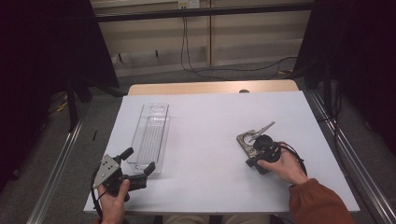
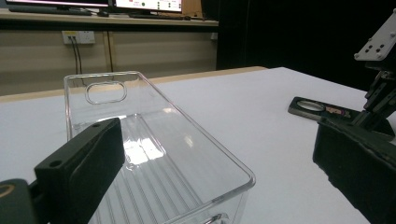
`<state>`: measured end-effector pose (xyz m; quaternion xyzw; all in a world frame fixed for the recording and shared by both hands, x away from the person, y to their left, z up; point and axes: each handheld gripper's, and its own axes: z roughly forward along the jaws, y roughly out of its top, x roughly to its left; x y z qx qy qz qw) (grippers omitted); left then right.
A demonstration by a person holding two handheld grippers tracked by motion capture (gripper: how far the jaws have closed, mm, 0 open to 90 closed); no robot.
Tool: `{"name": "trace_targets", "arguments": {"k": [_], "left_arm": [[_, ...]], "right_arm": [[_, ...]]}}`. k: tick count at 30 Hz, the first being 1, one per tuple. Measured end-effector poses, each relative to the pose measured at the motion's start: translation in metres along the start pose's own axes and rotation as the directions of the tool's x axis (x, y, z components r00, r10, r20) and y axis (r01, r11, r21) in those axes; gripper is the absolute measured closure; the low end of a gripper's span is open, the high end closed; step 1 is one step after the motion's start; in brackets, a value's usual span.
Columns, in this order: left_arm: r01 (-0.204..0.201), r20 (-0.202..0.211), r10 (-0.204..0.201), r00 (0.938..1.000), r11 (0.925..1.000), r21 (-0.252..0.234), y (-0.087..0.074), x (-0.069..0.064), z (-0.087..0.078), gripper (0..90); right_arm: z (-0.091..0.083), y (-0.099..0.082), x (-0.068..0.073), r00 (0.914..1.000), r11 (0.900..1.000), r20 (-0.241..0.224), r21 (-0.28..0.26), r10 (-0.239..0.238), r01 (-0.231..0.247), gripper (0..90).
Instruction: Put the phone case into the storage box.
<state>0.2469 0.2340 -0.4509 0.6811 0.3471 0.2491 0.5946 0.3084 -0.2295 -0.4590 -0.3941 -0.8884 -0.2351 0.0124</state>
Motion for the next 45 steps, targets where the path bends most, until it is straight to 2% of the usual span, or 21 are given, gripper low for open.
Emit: {"name": "trace_targets", "arguments": {"k": [8,13,16,26,28,29,31,33,34,37,38,39,41,43,45], "left_arm": [[-0.001,0.006,0.001,1.0,1.0,-0.001,0.0,0.0,0.0,2.3],[0.006,-0.001,-0.006,1.0,1.0,-0.004,0.0,0.0,-0.001,2.3],[-0.005,0.001,0.005,1.0,1.0,0.001,0.0,0.0,0.0,2.3],[0.0,-0.004,0.0,1.0,1.0,0.002,0.0,0.001,0.0,2.3],[0.001,-0.005,-0.001,1.0,1.0,0.003,0.0,0.001,0.0,2.3],[-0.001,-0.005,0.001,1.0,1.0,0.004,0.0,0.001,0.0,2.3],[0.001,-0.006,-0.001,1.0,1.0,0.003,0.0,0.0,0.0,2.3],[0.001,-0.007,-0.001,1.0,1.0,0.004,0.0,0.0,0.001,2.3],[-0.01,-0.003,0.01,0.9999,0.9999,0.014,0.0,0.0,0.0,2.2],[0.002,-0.002,-0.002,1.0,1.0,0.01,0.0,0.0,0.001,2.3],[0.007,-0.005,-0.007,1.0,1.0,0.006,0.0,0.0,0.001,2.3],[0.007,-0.005,-0.007,1.0,1.0,0.005,0.0,0.0,0.001,2.3],[-0.002,-0.005,0.002,1.0,1.0,0.004,0.0,0.0,0.001,2.3],[0.0,-0.005,0.0,1.0,1.0,0.001,0.0,0.001,0.0,2.3],[0.003,-0.006,-0.003,1.0,1.0,0.002,0.0,0.001,0.0,2.3]], "right_arm": [[0.001,-0.001,0.004,0.9999,0.9997,-0.011,-0.024,-0.003,0.003,89.9],[-0.003,-0.001,0.005,0.9997,0.9985,-0.024,-0.054,-0.005,0.004,85.0],[-0.006,0.0,0.008,0.9994,0.9971,-0.03,-0.074,-0.019,0.017,80.8],[-0.013,0.0,0.01,0.999,0.9915,-0.037,-0.128,-0.025,0.02,56.1],[-0.014,0.0,0.01,0.9991,0.9894,-0.033,-0.143,-0.027,0.022,48.2],[-0.014,0.0,0.01,0.9992,0.9891,-0.029,-0.146,-0.028,0.023,41.3],[-0.015,0.001,0.011,0.9997,0.989,-0.022,-0.148,-0.009,0.006,34.8],[-0.015,0.002,0.01,0.9998,0.9876,-0.021,-0.157,-0.005,0.002,24.4],[-0.016,0.002,0.01,0.9999,0.9876,-0.015,-0.157,0.008,-0.01,21.1],[-0.017,0.002,0.007,1.0,0.9845,-0.007,-0.175,0.007,-0.008,12.3],[-0.018,0.002,0.007,0.9997,0.9837,0.003,-0.178,0.024,-0.023,10.9],[-0.018,0.002,0.006,0.9999,0.9814,-0.004,-0.191,0.014,-0.015,10.5],[-0.02,0.001,0.004,1.0,0.9782,-0.007,-0.208,0.002,-0.004,3.5],[-0.022,0.001,0.005,0.9997,0.9772,0.004,-0.211,0.023,-0.022,5.4],[-0.024,0.0,0.004,0.9998,0.973,0.013,-0.23,0.018,-0.015,4.6]]}}
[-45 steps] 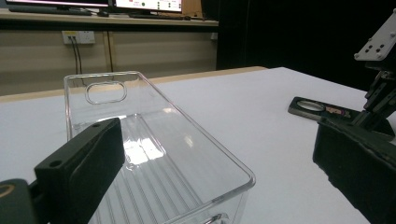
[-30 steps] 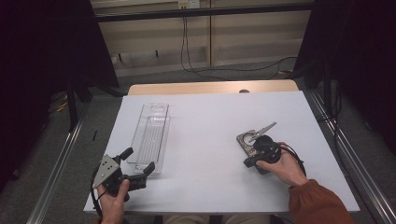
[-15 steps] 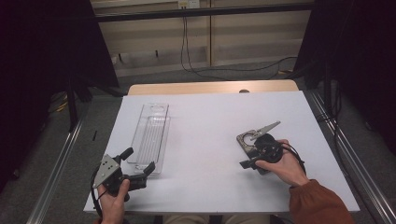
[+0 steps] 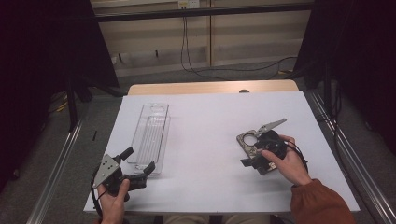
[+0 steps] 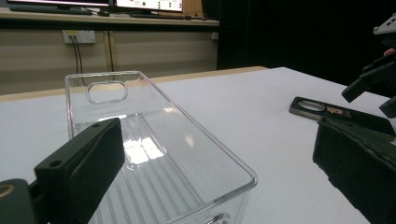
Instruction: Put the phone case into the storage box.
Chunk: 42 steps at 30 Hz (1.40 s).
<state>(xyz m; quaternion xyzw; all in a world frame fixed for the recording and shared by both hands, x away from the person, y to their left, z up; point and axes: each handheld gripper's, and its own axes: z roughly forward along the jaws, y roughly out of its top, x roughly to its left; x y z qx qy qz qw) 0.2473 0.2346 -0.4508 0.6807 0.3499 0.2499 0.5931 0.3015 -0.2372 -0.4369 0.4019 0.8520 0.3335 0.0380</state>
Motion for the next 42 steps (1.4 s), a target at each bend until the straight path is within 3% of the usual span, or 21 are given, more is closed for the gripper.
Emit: {"name": "trace_targets", "arguments": {"k": [2,5,9,11,13,25,29,33,35,38,39,40,42], "left_arm": [[-0.001,0.001,0.001,1.0,1.0,0.0,0.0,0.0,0.0,2.3],[-0.001,0.002,0.001,1.0,1.0,-0.005,0.0,0.0,0.0,2.3],[0.002,0.012,-0.002,0.9999,1.0,-0.001,0.0,0.0,0.0,2.3],[0.006,-0.003,-0.006,1.0,1.0,-0.003,0.0,0.0,0.0,2.3],[-0.003,0.002,0.003,1.0,1.0,0.001,0.0,0.0,0.0,2.2],[0.006,-0.004,-0.006,1.0,1.0,-0.002,0.0,0.0,0.0,2.3],[0.003,0.005,-0.003,1.0,1.0,-0.005,0.0,0.0,0.0,2.3],[0.004,0.004,-0.004,1.0,1.0,-0.006,0.0,0.0,0.0,2.3],[0.002,0.015,-0.002,0.9999,1.0,-0.001,0.0,0.0,0.0,2.3],[0.004,-0.001,-0.004,1.0,1.0,-0.004,0.0,0.0,0.0,2.3],[-0.002,0.014,0.002,0.9999,1.0,-0.005,0.0,0.0,0.0,2.2],[0.005,-0.001,-0.005,1.0,1.0,-0.003,0.0,0.0,0.0,2.3],[0.005,-0.001,-0.005,1.0,1.0,-0.002,0.0,0.0,0.0,2.3]], "right_arm": [[-0.002,0.0,-0.001,0.9999,1.0,0.016,-0.006,0.007,-0.006,4.1],[-0.006,-0.002,-0.001,0.9966,0.9998,0.08,-0.01,0.02,-0.02,5.7],[-0.01,-0.008,-0.008,0.9939,0.9995,0.109,-0.026,0.019,-0.017,6.0],[-0.011,-0.011,-0.011,0.9869,0.9998,0.161,-0.013,0.017,-0.015,5.8],[-0.01,-0.012,-0.014,0.9814,0.9989,0.187,0.0,0.046,-0.047,6.8],[0.004,-0.008,-0.031,0.9796,0.99,0.18,0.092,0.089,-0.107,4.7],[0.012,-0.007,-0.039,0.9754,0.9867,0.189,0.094,0.113,-0.133,4.5],[0.017,-0.007,-0.039,0.9787,0.9828,0.177,0.134,0.103,-0.128,4.6],[0.019,-0.007,-0.038,0.978,0.9826,0.186,0.141,0.094,-0.121,4.7],[0.023,-0.007,-0.037,0.9753,0.9783,0.206,0.172,0.079,-0.115,3.9],[0.024,-0.007,-0.036,0.9734,0.9766,0.209,0.171,0.094,-0.131,3.2],[0.025,-0.007,-0.036,0.9733,0.9749,0.208,0.176,0.098,-0.136,2.4],[0.026,-0.007,-0.035,0.9732,0.9774,0.215,0.173,0.082,-0.121,2.6]]}}
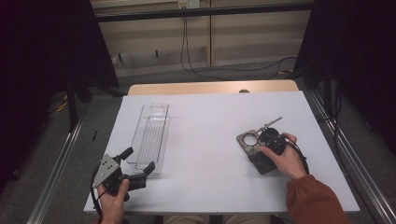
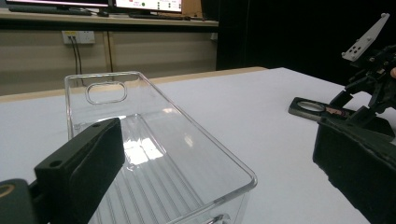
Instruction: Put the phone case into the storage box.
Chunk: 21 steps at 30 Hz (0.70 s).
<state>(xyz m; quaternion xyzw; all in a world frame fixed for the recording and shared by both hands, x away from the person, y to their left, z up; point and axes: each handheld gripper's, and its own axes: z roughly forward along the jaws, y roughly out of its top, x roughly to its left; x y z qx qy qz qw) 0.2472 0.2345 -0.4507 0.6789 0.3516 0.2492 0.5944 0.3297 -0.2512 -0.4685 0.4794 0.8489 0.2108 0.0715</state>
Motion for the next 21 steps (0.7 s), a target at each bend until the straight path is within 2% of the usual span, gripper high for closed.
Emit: {"name": "trace_targets", "arguments": {"k": [1,6,10,12,18,19,21], "left_arm": [[-0.002,0.007,0.002,1.0,1.0,0.0,0.0001,0.0002,0.0001,2.2],[-0.013,0.012,0.013,0.9998,0.9999,0.007,0.0,0.0014,-0.0013,2.3],[-0.007,0.01,0.007,0.9999,1.0,-0.003,0.0,0.0014,-0.0006,2.3],[-0.01,0.012,0.01,0.9999,0.9999,0.0,0.0,0.0014,-0.0008,2.3],[-0.011,0.01,0.011,0.9999,0.9999,-0.001,0.0002,0.0019,-0.0009,2.3],[-0.01,0.011,0.01,0.9999,0.9999,-0.001,0.0001,0.002,-0.0011,2.3],[0.004,0.004,-0.004,1.0,1.0,-0.006,-0.0002,0.0011,-0.0009,2.3]], "right_arm": [[-0.0001,0.0002,0.0001,0.9999,0.9999,0.007,0.007,-0.013,0.013,2.8],[0.0025,0.0001,0.0034,0.9998,0.9999,0.017,0.011,-0.006,0.006,0.0],[0.0043,0.0004,0.0067,0.9983,0.9992,0.047,0.022,-0.035,0.034,0.0],[0.0045,-0.0005,0.0076,0.999,0.9998,0.042,0.015,-0.016,0.015,0.0],[0.0049,-0.0015,0.0078,0.9987,0.9996,0.045,0.015,-0.025,0.024,0.0],[0.0051,-0.0013,0.0069,0.9981,0.9992,0.048,0.015,-0.038,0.038,0.0],[0.0057,-0.0009,0.0073,0.9977,0.9989,0.05,0.014,-0.045,0.045,0.0]]}}
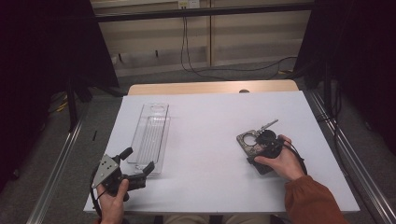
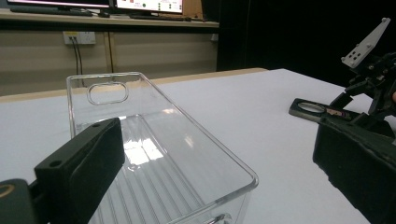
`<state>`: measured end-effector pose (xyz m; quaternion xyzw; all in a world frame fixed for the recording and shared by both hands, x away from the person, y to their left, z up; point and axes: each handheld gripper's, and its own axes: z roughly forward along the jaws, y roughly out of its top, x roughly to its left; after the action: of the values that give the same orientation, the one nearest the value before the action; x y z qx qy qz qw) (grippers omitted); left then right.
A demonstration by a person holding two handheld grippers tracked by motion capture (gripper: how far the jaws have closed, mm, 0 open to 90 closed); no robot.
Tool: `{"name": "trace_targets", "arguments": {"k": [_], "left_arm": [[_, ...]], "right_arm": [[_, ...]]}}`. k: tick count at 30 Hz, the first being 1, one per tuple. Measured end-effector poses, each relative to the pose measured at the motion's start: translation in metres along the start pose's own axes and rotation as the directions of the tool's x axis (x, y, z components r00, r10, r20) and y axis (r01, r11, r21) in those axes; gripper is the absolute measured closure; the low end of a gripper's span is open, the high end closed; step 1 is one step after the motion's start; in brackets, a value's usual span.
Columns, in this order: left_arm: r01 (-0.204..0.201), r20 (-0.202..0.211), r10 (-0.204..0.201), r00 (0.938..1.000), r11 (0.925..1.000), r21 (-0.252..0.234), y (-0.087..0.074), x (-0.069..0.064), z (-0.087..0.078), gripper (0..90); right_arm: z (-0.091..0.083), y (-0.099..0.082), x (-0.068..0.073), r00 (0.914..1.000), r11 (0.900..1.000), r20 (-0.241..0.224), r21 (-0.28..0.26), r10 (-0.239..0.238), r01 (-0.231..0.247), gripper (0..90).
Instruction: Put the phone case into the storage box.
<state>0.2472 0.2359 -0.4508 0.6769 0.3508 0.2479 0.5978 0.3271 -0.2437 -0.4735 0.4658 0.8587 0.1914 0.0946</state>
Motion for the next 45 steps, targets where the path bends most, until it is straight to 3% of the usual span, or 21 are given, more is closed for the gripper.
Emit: {"name": "trace_targets", "arguments": {"k": [9,15,29,39,42,44,45], "left_arm": [[-0.009,-0.001,0.009,1.0,1.0,0.003,0.0,0.001,0.0,2.2],[-0.011,0.004,0.011,0.9999,0.9999,0.005,0.0,0.0,0.001,2.3],[-0.011,0.01,0.011,0.9999,0.9999,0.004,0.0,0.0,0.002,2.3],[0.0,0.006,0.0,1.0,1.0,0.005,0.0,0.0,0.002,2.2],[-0.013,0.004,0.013,0.9999,0.9999,0.006,0.0,0.001,0.001,2.2],[-0.022,0.009,0.021,0.9997,0.9997,0.015,0.0,0.001,0.001,2.2],[-0.006,0.012,0.006,0.9999,1.0,0.006,0.0,0.0,0.001,2.2]], "right_arm": [[0.0,0.001,0.002,0.9994,0.9995,0.025,0.02,0.026,-0.026,0.0],[-0.002,0.0,0.001,0.9997,0.9997,0.004,0.005,0.025,-0.025,3.3],[-0.005,0.005,-0.001,0.9993,0.9984,0.003,0.044,0.037,-0.037,11.1],[-0.007,0.004,-0.003,0.9998,0.9994,0.003,0.029,0.019,-0.019,12.1],[-0.009,0.004,-0.002,0.9989,0.9986,-0.009,0.029,0.046,-0.045,12.1],[-0.011,0.005,-0.002,0.9997,0.9996,-0.003,0.011,0.025,-0.025,12.2],[-0.013,0.005,-0.002,0.9996,0.9996,-0.006,0.001,0.028,-0.028,12.2]]}}
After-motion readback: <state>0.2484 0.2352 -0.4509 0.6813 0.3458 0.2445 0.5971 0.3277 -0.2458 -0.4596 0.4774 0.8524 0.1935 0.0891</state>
